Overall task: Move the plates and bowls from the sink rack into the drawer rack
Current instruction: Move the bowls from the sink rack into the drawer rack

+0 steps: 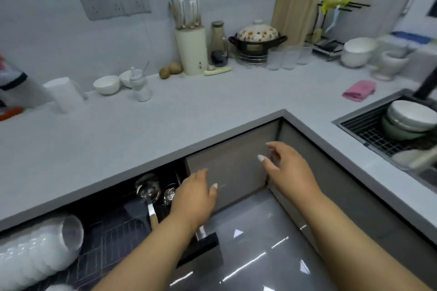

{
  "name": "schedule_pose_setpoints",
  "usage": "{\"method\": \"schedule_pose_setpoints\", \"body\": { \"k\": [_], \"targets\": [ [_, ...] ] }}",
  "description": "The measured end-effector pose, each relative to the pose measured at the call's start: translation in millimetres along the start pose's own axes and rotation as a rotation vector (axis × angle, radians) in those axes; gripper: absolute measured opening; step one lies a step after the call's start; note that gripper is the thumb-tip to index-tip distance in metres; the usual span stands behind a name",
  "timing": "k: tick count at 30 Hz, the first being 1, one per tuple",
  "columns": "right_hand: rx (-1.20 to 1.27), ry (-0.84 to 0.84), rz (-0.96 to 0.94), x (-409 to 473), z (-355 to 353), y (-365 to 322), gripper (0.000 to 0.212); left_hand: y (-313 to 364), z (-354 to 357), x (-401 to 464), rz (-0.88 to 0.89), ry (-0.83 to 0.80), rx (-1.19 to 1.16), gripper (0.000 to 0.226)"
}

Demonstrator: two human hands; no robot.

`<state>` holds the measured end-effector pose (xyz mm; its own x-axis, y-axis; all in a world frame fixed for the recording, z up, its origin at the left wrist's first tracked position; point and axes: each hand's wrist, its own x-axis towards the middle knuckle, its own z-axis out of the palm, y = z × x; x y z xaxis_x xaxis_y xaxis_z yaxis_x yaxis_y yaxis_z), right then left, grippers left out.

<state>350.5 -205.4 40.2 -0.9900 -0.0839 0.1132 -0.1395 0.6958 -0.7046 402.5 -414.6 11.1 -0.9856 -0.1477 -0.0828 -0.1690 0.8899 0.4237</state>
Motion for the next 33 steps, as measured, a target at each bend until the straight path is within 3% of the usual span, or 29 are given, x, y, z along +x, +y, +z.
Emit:
{"method": "schedule_pose_setpoints", "body": {
  "k": [14,19,25,33],
  "targets": [
    [-0.053,0.216,0.25,35.1,-182.5,192.9,0.04,257.5,120.0,84.2,0.337,-0.144,0.006,0.052],
    [-0.057,0.256,0.353,33.3,-202.2,229.5,0.037,292.1,142.3,99.4,0.404,-0.195,0.037,0.038],
    [-0.094,0.312,0.453,37.8,-216.8,261.1,0.038,317.6,164.3,135.2,0.445,-0.245,0.053,0.051],
    [-0.165,0.392,0.598,79.4,-241.7,301.2,0.037,365.2,197.7,210.7,0.56,-0.235,0.045,0.044]
  ]
}}
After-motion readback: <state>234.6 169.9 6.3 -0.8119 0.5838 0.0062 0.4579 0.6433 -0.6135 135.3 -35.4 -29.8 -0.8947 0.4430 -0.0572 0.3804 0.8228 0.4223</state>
